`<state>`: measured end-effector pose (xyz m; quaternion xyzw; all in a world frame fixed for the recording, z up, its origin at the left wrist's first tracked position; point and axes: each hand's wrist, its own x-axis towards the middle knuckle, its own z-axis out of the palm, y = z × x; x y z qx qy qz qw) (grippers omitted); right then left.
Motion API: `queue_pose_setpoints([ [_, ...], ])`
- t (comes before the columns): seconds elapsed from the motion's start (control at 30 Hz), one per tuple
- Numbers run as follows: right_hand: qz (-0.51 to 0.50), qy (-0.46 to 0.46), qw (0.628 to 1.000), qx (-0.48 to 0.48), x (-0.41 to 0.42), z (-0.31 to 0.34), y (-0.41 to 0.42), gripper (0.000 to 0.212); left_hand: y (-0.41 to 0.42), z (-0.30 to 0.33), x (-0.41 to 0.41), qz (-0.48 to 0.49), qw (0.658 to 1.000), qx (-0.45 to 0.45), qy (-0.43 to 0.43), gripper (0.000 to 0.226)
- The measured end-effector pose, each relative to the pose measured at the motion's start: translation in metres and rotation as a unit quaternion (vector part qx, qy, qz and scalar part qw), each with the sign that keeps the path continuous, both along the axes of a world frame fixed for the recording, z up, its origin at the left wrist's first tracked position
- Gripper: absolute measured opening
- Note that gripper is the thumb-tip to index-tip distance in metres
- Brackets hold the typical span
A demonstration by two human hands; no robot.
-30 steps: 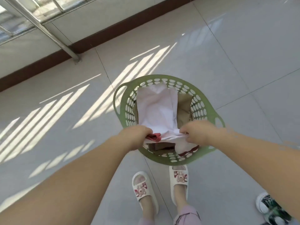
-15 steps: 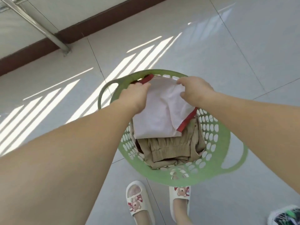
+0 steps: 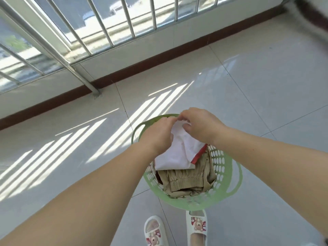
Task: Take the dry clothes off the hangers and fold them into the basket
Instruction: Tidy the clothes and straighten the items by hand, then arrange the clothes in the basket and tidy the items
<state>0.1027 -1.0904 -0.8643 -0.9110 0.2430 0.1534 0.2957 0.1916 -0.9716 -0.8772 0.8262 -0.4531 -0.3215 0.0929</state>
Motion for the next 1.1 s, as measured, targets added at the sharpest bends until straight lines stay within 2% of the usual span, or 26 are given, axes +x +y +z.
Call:
queue_pose_setpoints([
  [0.27, -0.048, -0.155, 0.986, -0.032, -0.008, 0.19, 0.027, 0.019, 0.011, 0.189, -0.007, 0.103, 0.978, -0.164, -0.081, 0.022],
  [0.5, -0.025, -0.273, 0.96, -0.06, -0.011, 0.333, 0.048, 0.013, 0.032, 0.344, -0.012, 0.108, 0.95, -0.247, -0.157, 0.026],
  [0.67, 0.042, -0.377, 0.92, -0.094, -0.003, 0.44, 0.057, 0.012, 0.048, 0.448, -0.005, 0.122, 0.899, -0.343, -0.243, 0.026],
  [0.8, 0.063, -0.426, 0.895, -0.115, 0.005, 0.502, 0.065, 0.012, 0.061, 0.512, -0.005, 0.138, 0.858, -0.396, -0.296, 0.02],
  [1.1, 0.066, -0.553, 0.811, -0.18, 0.023, 0.631, 0.105, 0.014, 0.104, 0.643, -0.003, 0.163, 0.723, -0.475, -0.474, 0.021],
])
